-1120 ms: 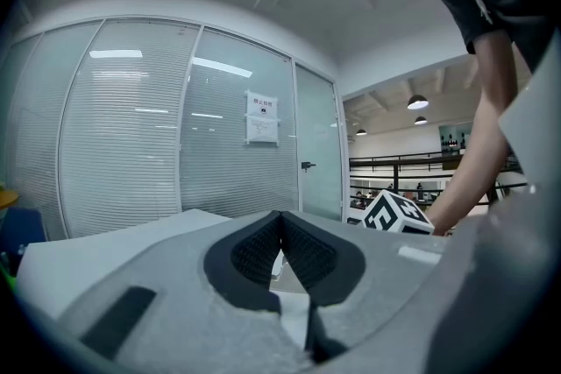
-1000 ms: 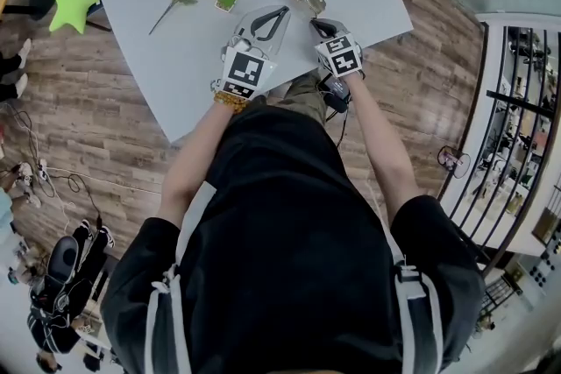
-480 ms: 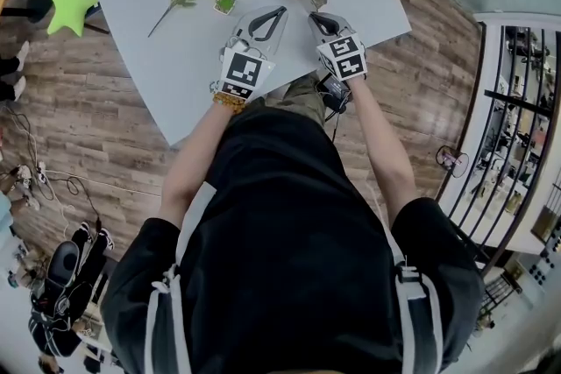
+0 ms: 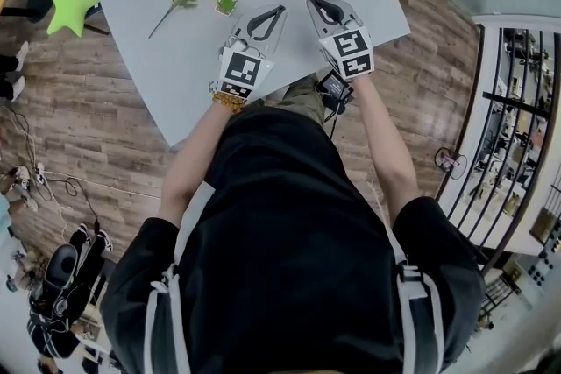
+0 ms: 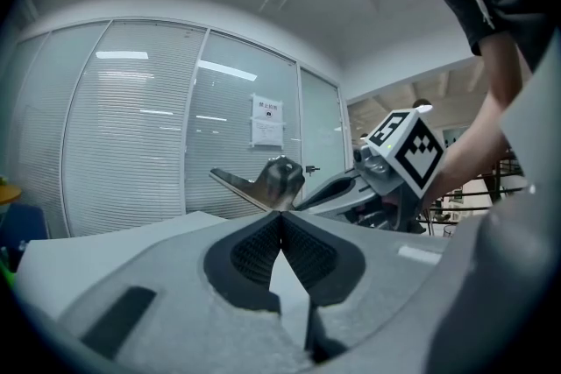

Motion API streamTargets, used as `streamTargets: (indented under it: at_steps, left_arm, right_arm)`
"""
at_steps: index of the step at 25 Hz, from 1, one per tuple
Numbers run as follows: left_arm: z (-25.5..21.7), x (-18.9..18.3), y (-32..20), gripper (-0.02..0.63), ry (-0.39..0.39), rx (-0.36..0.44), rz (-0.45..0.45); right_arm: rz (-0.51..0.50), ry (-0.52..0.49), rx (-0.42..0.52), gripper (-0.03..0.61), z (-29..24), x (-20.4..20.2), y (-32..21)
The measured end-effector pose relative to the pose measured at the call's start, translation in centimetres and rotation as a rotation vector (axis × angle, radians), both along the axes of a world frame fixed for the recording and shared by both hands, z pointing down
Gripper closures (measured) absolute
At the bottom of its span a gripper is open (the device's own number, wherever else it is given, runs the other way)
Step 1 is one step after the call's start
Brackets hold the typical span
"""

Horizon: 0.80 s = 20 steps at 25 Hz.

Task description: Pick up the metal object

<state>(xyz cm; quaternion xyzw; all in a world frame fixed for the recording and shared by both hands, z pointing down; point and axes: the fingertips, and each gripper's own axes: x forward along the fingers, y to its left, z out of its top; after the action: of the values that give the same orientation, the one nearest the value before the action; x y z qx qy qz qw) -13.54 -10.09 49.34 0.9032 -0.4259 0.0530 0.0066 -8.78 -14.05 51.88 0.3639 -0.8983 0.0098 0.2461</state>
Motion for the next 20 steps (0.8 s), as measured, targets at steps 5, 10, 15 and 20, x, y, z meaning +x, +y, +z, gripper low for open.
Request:
streamTargets:
  at_steps: [5,10,15,20]
  left_arm:
    - [-0.2,-0.2,0.0,0.609,0.009,0.006,-0.003]
    - [-0.5,-0.4,0.0,0.609,0.018,0.013,-0.005]
    - [-0.9,-0.5,0.1,0.609,0.024,0.021,-0.012]
    - [-1.0,-0.9,0.0,0.609,0.028,0.026,-0.020]
  right_arm:
    - [0.006,-0.039,0.058,0.577,-3.0,-0.3,-0.2]
    - [0.019,-0.090,0.123,0.577,-5.9,-0.7,-0.1]
    - [0.013,-0.137,0.181,0.577,-8.2,-0.8,0.8]
    - [0.032,-0.216,0.262,0.577,-10.0,-0.9,2.1]
